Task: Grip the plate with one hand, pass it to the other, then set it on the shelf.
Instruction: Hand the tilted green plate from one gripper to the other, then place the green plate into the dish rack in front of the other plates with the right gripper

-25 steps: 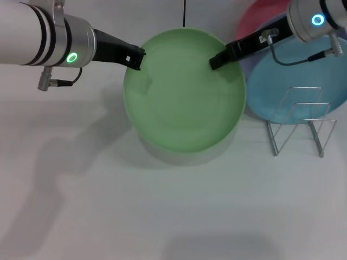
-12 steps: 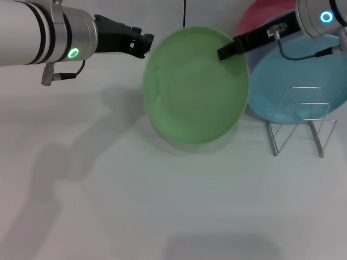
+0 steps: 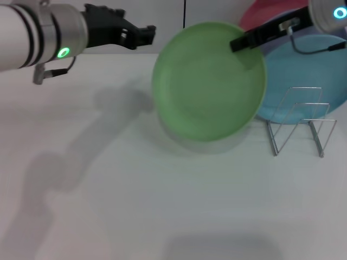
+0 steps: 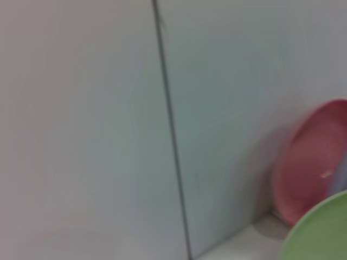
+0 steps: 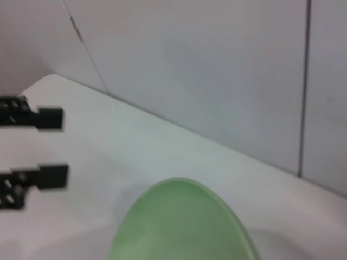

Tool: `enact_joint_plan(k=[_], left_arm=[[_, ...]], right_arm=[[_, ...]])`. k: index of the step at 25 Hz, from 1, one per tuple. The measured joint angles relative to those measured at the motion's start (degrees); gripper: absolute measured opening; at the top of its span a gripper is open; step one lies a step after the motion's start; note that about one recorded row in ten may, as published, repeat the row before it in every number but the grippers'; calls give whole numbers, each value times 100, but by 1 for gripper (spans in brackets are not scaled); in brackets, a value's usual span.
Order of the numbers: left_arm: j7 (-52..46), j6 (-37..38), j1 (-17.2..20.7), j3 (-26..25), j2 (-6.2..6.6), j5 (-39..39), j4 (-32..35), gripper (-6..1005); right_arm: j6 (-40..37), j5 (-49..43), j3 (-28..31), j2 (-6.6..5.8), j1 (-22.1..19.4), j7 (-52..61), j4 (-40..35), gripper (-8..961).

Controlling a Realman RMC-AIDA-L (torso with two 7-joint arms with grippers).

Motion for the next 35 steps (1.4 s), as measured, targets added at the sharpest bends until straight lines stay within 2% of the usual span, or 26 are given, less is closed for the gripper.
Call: enact_joint_plan(k=[4, 5, 6, 7, 8, 9, 10, 13, 16, 18, 22, 26, 30, 35], left_arm=[[59, 894, 426, 137, 3, 3, -60, 686], [100, 1253, 567, 232, 4, 3, -60, 707], [213, 2016, 833, 460, 4, 5, -10, 728], [213, 2016, 833, 460, 4, 5, -10, 749], [331, 2907, 1114, 738, -5, 0, 137, 770], [343, 3223, 1211, 830, -6, -3, 219, 792], [343, 3223, 1211, 830, -6, -3, 219, 813], [319, 4211, 1389, 1159, -4, -25, 646, 860], [303, 4622, 1460, 1311, -7, -27, 839, 860], [170, 5634, 1573, 1723, -21, -41, 1319, 860], [135, 6362, 1532, 2003, -23, -49, 1817, 860], [110, 6879, 1340, 2179, -36, -277, 2421, 860], [21, 6958, 1191, 2202, -31, -439, 2692, 860], [-47, 7006, 1012, 2221, -34, -473, 2975, 861]], right_arm=[[-42, -39, 9, -18, -126, -299, -396, 66], [-64, -40, 17, -18, -158, -431, -507, 66], [-116, -41, 37, -11, -223, -765, -755, 66], [-116, -41, 37, -11, -223, -765, -755, 66], [-140, -41, 44, 1, -256, -974, -905, 66], [-165, -40, 63, 21, -314, -1385, -1222, 67], [-165, -40, 63, 21, -314, -1385, -1222, 67], [-345, -45, 175, 31, -344, -2110, -1754, 67], [-487, -58, 291, 16, -275, -2552, -2013, 67], [-607, -115, 331, 4, -208, -2726, -2123, 67], [-875, -247, 338, 15, -152, -2887, -2291, 67], [-1266, -268, 324, 71, -314, -3253, -2892, 66], [-1536, -267, 358, 85, -402, -3344, -3176, 66], [-1711, -257, 357, 175, -609, -3428, -3564, 68]])
